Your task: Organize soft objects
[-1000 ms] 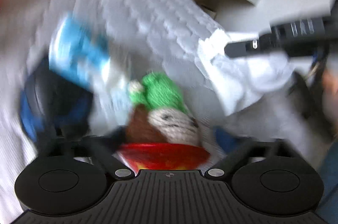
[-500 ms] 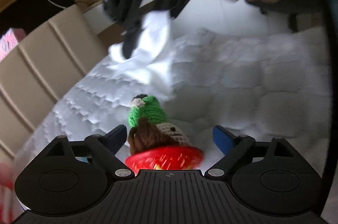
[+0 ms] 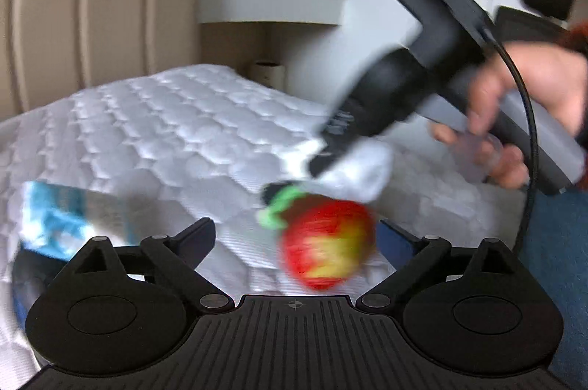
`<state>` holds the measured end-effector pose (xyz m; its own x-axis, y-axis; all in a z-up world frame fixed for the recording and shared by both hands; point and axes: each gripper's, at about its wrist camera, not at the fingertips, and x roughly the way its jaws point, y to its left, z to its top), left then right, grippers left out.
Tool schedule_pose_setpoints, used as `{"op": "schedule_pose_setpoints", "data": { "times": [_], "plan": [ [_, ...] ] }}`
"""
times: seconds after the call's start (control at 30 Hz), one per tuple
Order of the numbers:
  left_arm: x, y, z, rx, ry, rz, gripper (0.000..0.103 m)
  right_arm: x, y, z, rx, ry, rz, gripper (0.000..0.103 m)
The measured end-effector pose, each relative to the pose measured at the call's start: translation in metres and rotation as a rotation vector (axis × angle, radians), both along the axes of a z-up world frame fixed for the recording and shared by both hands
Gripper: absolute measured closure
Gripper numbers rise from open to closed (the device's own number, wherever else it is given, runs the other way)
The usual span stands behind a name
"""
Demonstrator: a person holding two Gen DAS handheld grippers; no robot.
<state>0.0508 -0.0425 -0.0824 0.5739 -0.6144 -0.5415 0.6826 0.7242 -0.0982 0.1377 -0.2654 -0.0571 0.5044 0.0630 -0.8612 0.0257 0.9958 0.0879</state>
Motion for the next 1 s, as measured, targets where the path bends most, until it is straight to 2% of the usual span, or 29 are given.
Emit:
{"op": "schedule_pose_setpoints", "data": {
  "times": [0.1, 0.2, 0.27, 0.33, 0.4, 0.43, 0.53, 0.57, 0.63, 0.67, 0.7, 0.83, 0.9, 1.0],
  "plan": [
    [0.016, -0.002, 0.003, 0.092, -0.039, 0.089, 0.006, -0.002, -0.007, 0.015, 0.07, -0.08, -0.019, 0.093],
    [0.034, -0.002, 0.008, 0.156, -0.117, 0.256, 0.005, -0.009, 0.002, 0.031, 0.191, -0.162, 0.039, 0.093],
    [0.052, 0.003, 0.01, 0.156, -0.146, 0.407, 0.004, -0.009, 0.008, 0.033, 0.313, -0.15, 0.094, 0.093],
    [0.072, 0.013, 0.015, 0.189, -0.169, 0.555, 0.003, -0.005, 0.016, 0.022, 0.426, -0.076, 0.142, 0.093],
    [0.093, 0.025, 0.022, 0.242, -0.171, 0.64, 0.003, -0.001, 0.03, 0.006, 0.434, 0.012, 0.195, 0.093],
    [0.106, 0.028, 0.021, 0.263, -0.151, 0.654, 0.003, 0.001, 0.038, -0.002, 0.426, 0.054, 0.222, 0.093],
    [0.15, 0.03, 0.003, 0.312, 0.057, 0.6, 0.003, 0.001, 0.057, -0.02, 0.308, 0.143, 0.272, 0.093],
    [0.155, 0.031, -0.001, 0.301, 0.112, 0.581, 0.003, 0.0, 0.061, -0.025, 0.282, 0.167, 0.284, 0.093],
    [0.157, 0.035, -0.006, 0.241, 0.155, 0.559, 0.003, -0.005, 0.067, -0.03, 0.208, 0.175, 0.305, 0.096],
    [0.153, 0.036, -0.006, 0.218, 0.159, 0.556, 0.006, -0.008, 0.069, -0.029, 0.166, 0.161, 0.318, 0.097],
    [0.151, 0.036, -0.006, 0.199, 0.183, 0.538, 0.025, -0.009, 0.073, -0.027, 0.129, 0.144, 0.329, 0.097],
    [0.135, 0.032, -0.01, 0.141, 0.275, 0.451, 0.031, -0.005, 0.07, -0.023, -0.02, 0.095, 0.288, 0.097],
    [0.12, 0.034, -0.006, 0.109, 0.311, 0.417, 0.035, -0.005, 0.061, -0.018, -0.03, 0.073, 0.25, 0.096],
    [0.099, 0.037, -0.017, -0.008, 0.438, 0.413, 0.036, -0.005, 0.043, -0.007, 0.08, 0.032, 0.17, 0.094]
  ]
}}
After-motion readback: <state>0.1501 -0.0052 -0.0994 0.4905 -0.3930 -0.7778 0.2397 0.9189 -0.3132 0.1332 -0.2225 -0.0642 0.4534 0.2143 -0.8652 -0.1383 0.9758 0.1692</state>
